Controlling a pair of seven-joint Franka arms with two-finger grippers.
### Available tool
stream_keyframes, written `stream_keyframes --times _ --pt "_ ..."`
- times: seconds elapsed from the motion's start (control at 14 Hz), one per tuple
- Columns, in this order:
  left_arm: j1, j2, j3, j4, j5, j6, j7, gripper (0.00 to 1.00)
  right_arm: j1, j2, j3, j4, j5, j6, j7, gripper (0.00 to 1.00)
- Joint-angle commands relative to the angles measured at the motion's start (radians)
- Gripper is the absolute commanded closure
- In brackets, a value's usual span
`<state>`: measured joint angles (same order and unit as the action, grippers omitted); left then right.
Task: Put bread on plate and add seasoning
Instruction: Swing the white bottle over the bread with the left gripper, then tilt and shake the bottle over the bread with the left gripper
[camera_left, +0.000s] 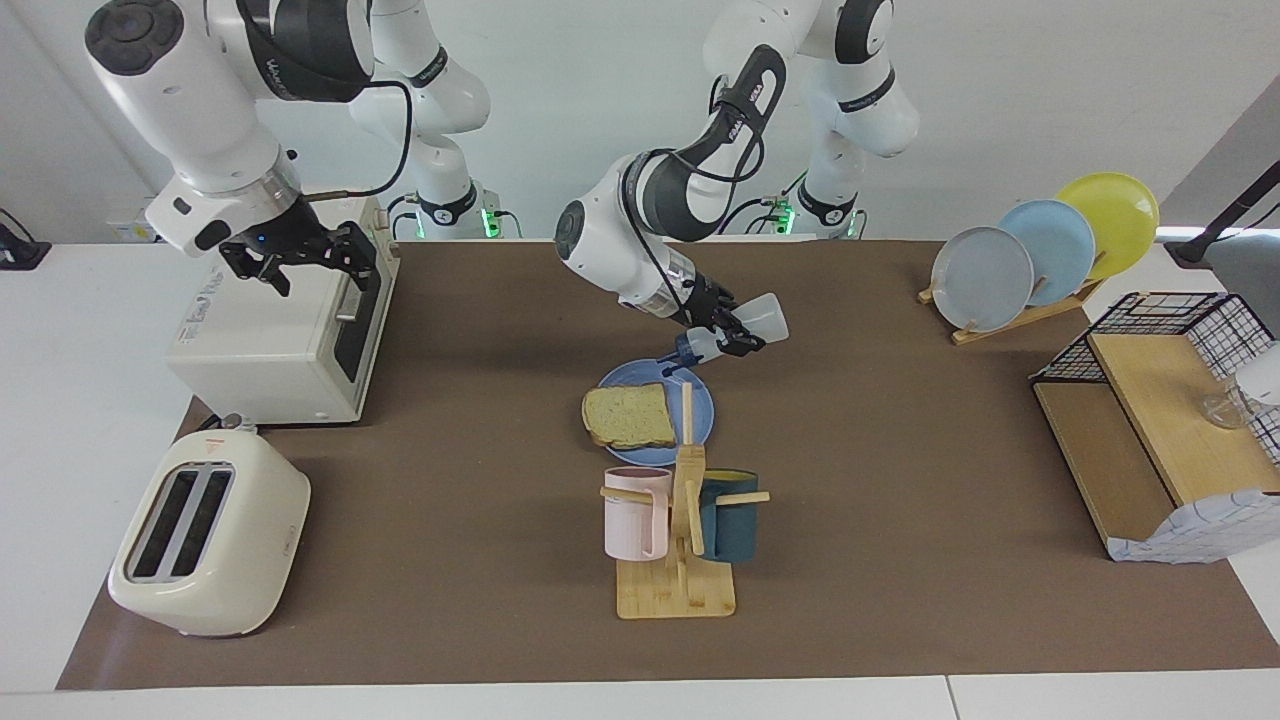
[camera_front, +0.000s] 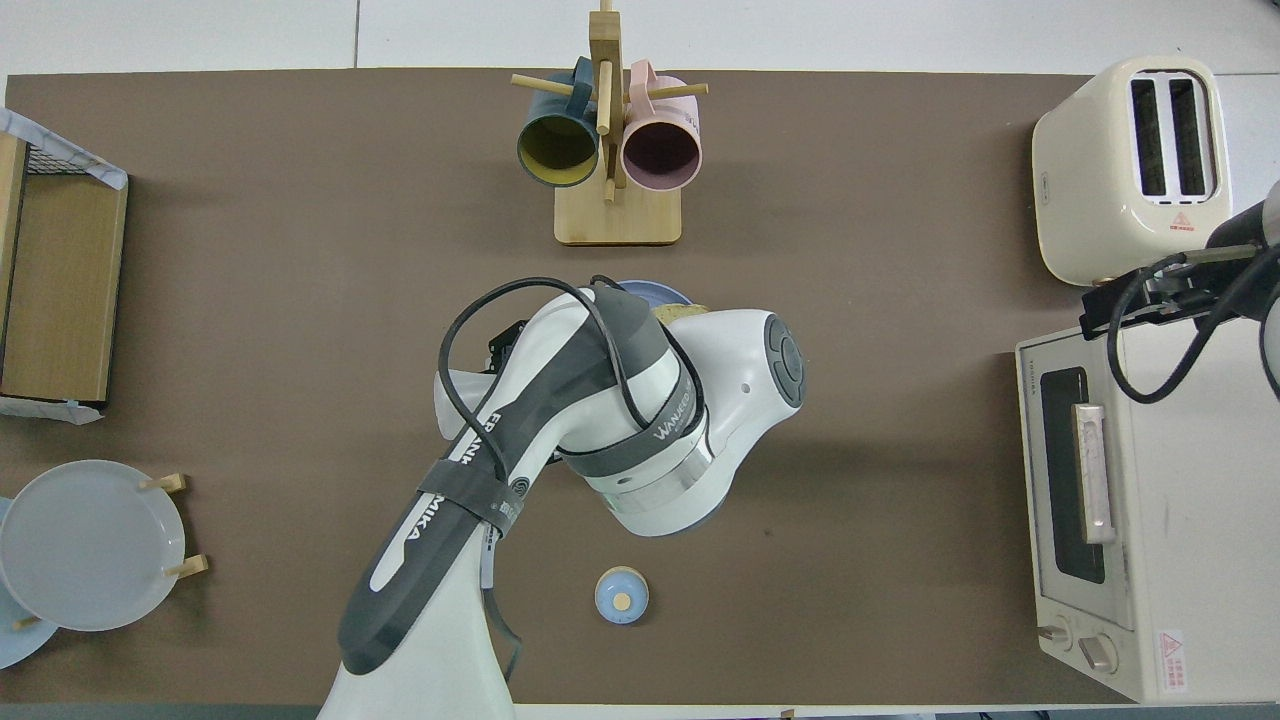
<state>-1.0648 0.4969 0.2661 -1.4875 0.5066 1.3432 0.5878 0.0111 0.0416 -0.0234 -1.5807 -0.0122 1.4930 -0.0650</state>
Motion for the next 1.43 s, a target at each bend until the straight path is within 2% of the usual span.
stream_keyframes --times 0.0,0.14,0.21,0.29,0.5,0.64,0.71,1.21,1.35 --pt "-0.03 0.043 0.019 0.058 0.044 -0.085 0.0 1.0 -0.026 -0.003 0.022 0.004 -0.005 0.007 0.011 0.0" --pt "-0.049 0.086 0.019 0.102 0.052 -0.145 0.0 1.0 -0.02 -0.003 0.01 0.004 0.003 0.012 0.017 0.0" --pt "-0.067 0.185 0.021 0.187 0.072 -0.209 0.0 1.0 -0.017 -0.005 0.008 0.004 0.003 0.013 0.017 0.0" --pt "-0.063 0.231 0.019 0.266 0.072 -0.26 0.0 1.0 -0.019 -0.005 0.008 0.004 0.001 0.015 0.017 0.0" --pt "-0.096 0.256 0.021 0.289 0.124 -0.358 0.0 1.0 -0.019 -0.006 0.01 0.002 0.001 0.015 0.014 0.0" --pt "-0.139 0.383 0.024 0.318 0.208 -0.474 0.004 1.0 -0.019 -0.006 0.01 0.002 0.001 0.029 0.013 0.0" --pt "-0.142 0.408 0.024 0.344 0.217 -0.49 0.009 1.0 -0.02 -0.006 0.01 0.002 0.001 0.036 0.011 0.0" --pt "-0.152 0.37 0.027 0.351 0.231 -0.495 0.012 1.0 -0.011 -0.006 0.013 -0.001 0.001 0.038 0.013 0.0" --pt "-0.187 0.361 0.027 0.351 0.301 -0.471 0.015 1.0 -0.011 -0.006 0.013 0.001 0.001 0.047 0.011 0.0"
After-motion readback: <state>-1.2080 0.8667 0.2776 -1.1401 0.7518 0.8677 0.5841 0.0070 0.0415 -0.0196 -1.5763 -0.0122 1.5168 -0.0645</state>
